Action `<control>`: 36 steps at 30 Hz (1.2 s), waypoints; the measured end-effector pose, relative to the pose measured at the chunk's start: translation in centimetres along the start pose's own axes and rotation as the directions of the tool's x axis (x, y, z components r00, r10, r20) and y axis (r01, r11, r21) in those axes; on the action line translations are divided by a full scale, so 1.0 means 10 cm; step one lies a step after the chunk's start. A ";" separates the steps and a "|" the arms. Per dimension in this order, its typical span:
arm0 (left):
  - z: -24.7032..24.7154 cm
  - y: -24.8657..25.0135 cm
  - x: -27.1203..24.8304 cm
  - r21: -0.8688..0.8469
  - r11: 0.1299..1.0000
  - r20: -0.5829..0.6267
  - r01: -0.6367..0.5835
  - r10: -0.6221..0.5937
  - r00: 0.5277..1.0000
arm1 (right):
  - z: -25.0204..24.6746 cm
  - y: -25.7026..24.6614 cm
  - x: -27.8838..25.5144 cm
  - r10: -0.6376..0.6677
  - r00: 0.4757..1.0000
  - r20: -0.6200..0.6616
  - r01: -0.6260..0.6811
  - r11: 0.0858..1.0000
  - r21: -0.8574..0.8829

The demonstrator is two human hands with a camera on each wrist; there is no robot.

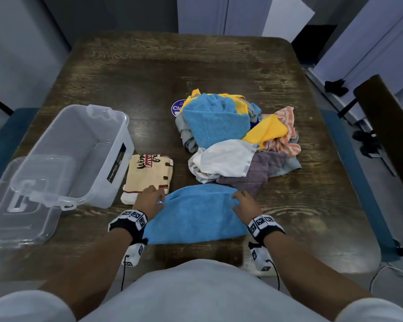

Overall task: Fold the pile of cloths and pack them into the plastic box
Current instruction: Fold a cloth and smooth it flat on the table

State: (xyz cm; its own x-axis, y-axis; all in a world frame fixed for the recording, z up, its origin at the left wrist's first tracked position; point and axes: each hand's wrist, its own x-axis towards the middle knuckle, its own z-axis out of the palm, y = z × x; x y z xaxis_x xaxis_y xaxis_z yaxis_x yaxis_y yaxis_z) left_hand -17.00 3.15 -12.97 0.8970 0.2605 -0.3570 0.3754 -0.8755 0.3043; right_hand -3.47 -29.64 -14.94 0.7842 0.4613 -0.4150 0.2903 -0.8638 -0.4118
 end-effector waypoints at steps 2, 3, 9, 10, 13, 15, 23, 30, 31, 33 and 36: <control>0.00 0.02 -0.02 0.006 0.999 -0.050 -0.052 0.052 0.997 | 0.04 -0.02 0.02 0.024 1.000 0.012 -0.024 0.999 -0.036; -0.01 0.04 -0.04 0.004 0.996 -0.060 -0.088 0.088 0.994 | 0.05 -0.02 0.03 0.035 0.999 0.008 -0.034 0.998 -0.049; -0.03 0.05 -0.10 -0.027 0.995 -0.023 -0.098 0.098 0.995 | 0.07 -0.07 0.10 0.046 0.996 0.075 -0.034 0.987 -0.154; -0.03 0.03 -0.10 -0.032 0.997 -0.020 -0.076 0.075 0.997 | 0.06 -0.09 0.12 0.044 0.996 0.081 -0.030 0.986 -0.165; -0.03 0.00 -0.07 -0.008 0.997 0.019 -0.072 0.072 0.997 | 0.02 -0.12 0.21 0.044 0.995 0.086 -0.026 0.979 -0.200; -0.05 -0.02 -0.05 0.013 0.997 0.062 -0.076 0.075 0.995 | 0.00 -0.15 0.24 0.039 0.997 0.069 -0.022 0.971 -0.236; -0.22 -0.24 0.05 -0.117 0.992 0.066 -0.053 0.061 0.996 | -0.21 -0.24 0.34 -0.172 0.985 0.012 0.168 0.941 -0.293; -0.22 -0.31 0.11 -0.260 0.965 0.083 0.031 -0.009 0.996 | -0.19 -0.39 0.50 -0.162 0.959 0.230 0.181 0.981 -0.064; -0.21 -0.32 0.11 -0.268 0.963 0.076 0.037 -0.017 0.997 | -0.19 -0.40 0.53 -0.145 0.960 0.240 0.162 0.985 -0.051; -0.19 -0.34 0.10 -0.274 0.960 0.069 0.050 -0.032 0.997 | -0.22 -0.42 0.58 -0.111 0.951 0.288 0.128 0.991 -0.038; -0.21 -0.38 0.11 -0.258 0.963 0.077 0.072 -0.053 0.996 | -0.27 -0.45 0.58 -0.152 0.909 0.388 0.139 0.988 0.061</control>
State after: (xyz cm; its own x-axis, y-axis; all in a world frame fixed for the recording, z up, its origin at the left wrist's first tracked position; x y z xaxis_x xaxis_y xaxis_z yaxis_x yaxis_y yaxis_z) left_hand -16.97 7.56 -12.68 0.8551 0.2749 -0.4395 0.4862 -0.7196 0.4958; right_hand 1.22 -23.59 -13.29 0.4566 0.6289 -0.6293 0.3627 -0.7774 -0.5138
